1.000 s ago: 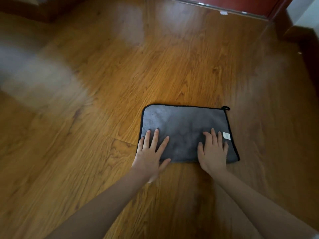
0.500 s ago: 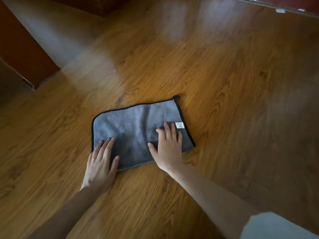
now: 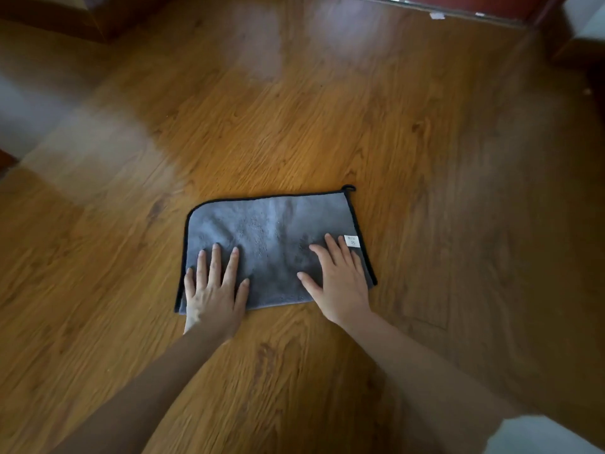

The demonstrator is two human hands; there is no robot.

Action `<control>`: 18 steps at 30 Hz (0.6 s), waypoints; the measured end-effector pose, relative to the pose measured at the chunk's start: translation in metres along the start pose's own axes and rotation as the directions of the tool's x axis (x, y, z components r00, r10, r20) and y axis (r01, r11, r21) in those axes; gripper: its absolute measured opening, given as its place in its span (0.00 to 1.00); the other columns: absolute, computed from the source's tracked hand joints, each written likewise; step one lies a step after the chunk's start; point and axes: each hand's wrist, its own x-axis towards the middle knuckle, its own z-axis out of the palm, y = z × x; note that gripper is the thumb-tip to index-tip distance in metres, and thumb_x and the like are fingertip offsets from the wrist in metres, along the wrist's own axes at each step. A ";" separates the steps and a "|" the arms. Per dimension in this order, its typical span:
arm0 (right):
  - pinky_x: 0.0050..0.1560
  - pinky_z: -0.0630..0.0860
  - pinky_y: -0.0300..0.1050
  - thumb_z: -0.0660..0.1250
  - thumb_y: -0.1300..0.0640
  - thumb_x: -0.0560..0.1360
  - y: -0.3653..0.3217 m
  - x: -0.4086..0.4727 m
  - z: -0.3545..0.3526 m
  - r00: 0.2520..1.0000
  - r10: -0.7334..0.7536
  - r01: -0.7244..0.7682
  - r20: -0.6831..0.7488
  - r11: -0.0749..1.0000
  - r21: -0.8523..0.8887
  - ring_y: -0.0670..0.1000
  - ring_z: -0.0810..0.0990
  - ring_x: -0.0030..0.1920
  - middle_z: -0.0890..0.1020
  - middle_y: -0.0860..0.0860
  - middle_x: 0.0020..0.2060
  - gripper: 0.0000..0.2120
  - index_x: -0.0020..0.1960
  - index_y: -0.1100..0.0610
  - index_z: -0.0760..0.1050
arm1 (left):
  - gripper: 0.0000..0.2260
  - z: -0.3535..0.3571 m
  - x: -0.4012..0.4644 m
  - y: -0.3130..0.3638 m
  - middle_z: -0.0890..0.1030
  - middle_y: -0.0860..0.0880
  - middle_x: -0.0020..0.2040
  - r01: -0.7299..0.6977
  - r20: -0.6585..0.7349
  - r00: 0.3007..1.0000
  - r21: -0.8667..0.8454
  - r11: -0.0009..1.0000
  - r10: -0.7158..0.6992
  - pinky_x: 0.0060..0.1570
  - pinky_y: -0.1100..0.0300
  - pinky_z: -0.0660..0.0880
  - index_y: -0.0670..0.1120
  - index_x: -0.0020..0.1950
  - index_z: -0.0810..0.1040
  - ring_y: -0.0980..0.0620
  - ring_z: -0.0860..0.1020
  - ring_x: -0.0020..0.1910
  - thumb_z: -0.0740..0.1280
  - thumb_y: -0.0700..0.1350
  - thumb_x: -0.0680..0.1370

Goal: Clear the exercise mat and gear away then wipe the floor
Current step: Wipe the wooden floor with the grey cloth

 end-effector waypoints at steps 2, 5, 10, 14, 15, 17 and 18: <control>0.74 0.44 0.48 0.55 0.39 0.78 0.027 -0.007 -0.009 0.999 0.050 -0.051 -0.017 0.999 -0.020 0.53 0.48 0.76 0.55 0.51 0.76 0.27 0.73 0.49 0.60 | 0.30 0.003 0.007 0.028 0.46 0.44 0.78 -0.060 0.025 0.998 0.026 0.998 0.060 0.72 0.44 0.44 0.52 0.74 0.37 0.42 0.43 0.76 0.31 0.60 0.73; 0.73 0.43 0.47 0.47 0.34 0.76 0.060 -0.022 -0.019 0.993 0.114 -0.115 -0.021 0.992 -0.058 0.53 0.48 0.76 0.55 0.52 0.76 0.31 0.74 0.49 0.59 | 0.29 0.011 0.005 0.070 0.50 0.41 0.77 -0.106 0.041 0.994 0.061 0.992 0.104 0.71 0.41 0.47 0.50 0.75 0.41 0.39 0.47 0.76 0.34 0.59 0.75; 0.72 0.40 0.48 0.37 0.33 0.73 0.079 -0.065 -0.024 0.989 0.145 -0.141 0.033 0.984 -0.106 0.51 0.42 0.76 0.48 0.51 0.76 0.34 0.76 0.44 0.47 | 0.26 0.015 -0.015 0.100 0.66 0.39 0.72 -0.216 0.048 0.976 0.039 0.976 0.214 0.65 0.38 0.63 0.46 0.74 0.63 0.36 0.64 0.70 0.48 0.56 0.79; 0.70 0.56 0.55 0.37 0.37 0.78 0.065 -0.106 -0.014 0.989 0.143 -0.135 0.031 0.975 -0.179 0.56 0.53 0.74 0.56 0.53 0.74 0.29 0.75 0.46 0.52 | 0.26 0.022 -0.053 0.078 0.63 0.41 0.74 -0.314 0.034 0.949 0.044 0.948 0.313 0.68 0.42 0.56 0.48 0.75 0.59 0.40 0.59 0.73 0.43 0.57 0.81; 0.68 0.60 0.55 0.38 0.38 0.79 0.058 -0.115 -0.011 0.990 0.137 -0.128 0.033 0.972 -0.199 0.57 0.56 0.74 0.60 0.54 0.74 0.28 0.75 0.46 0.54 | 0.26 0.023 -0.066 0.070 0.62 0.41 0.74 -0.320 0.031 0.947 0.044 0.946 0.319 0.69 0.43 0.54 0.48 0.75 0.58 0.40 0.58 0.73 0.42 0.58 0.81; 0.68 0.63 0.55 0.43 0.40 0.79 0.044 -0.133 -0.003 0.996 0.078 -0.065 0.052 0.974 -0.217 0.56 0.58 0.73 0.63 0.53 0.73 0.26 0.75 0.46 0.55 | 0.26 0.025 -0.091 0.054 0.61 0.41 0.74 -0.344 0.039 0.939 0.040 0.938 0.342 0.70 0.45 0.50 0.48 0.75 0.58 0.40 0.57 0.73 0.42 0.58 0.81; 0.69 0.62 0.55 0.47 0.40 0.78 0.037 -0.141 0.003 0.998 0.026 -0.013 0.061 0.978 -0.210 0.56 0.58 0.72 0.63 0.54 0.73 0.27 0.75 0.46 0.56 | 0.26 0.025 -0.101 0.046 0.61 0.41 0.74 -0.363 0.049 0.931 0.041 0.931 0.361 0.70 0.45 0.48 0.48 0.75 0.58 0.40 0.57 0.73 0.42 0.58 0.81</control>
